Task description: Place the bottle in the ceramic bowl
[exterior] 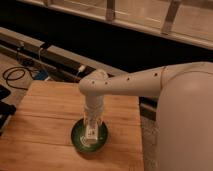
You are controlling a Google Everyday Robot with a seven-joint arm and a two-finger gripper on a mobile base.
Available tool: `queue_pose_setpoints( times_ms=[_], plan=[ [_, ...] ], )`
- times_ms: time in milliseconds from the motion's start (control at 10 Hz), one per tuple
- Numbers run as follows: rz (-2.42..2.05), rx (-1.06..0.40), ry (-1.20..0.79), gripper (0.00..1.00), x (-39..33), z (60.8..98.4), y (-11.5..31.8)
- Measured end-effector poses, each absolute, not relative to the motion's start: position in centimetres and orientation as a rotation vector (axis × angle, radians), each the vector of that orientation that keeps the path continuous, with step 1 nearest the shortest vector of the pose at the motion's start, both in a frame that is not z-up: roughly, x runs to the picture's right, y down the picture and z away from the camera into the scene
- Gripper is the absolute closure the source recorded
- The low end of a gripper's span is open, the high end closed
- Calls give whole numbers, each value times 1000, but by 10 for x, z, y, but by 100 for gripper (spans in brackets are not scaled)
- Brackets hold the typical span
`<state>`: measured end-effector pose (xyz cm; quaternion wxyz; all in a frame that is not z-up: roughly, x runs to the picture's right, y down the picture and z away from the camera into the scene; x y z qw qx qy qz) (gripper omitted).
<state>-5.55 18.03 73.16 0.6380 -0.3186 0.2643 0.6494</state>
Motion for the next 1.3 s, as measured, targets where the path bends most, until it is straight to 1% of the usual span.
queue_pose_setpoints(
  times_ms=[100, 200, 300, 500, 700, 900, 1000, 1100, 1300],
  plan=[
    [1483, -733, 607, 100, -53, 730, 185],
    [1481, -736, 601, 96, -56, 730, 185],
    [1480, -736, 601, 89, -56, 730, 185],
    [1480, -735, 603, 66, -55, 730, 185],
    [1479, -736, 603, 48, -55, 730, 185],
    [1478, -736, 605, 26, -55, 730, 186],
    [1478, -736, 605, 22, -55, 730, 186],
    [1478, -736, 605, 20, -55, 730, 185],
    [1479, -736, 605, 20, -55, 730, 185]
  ],
)
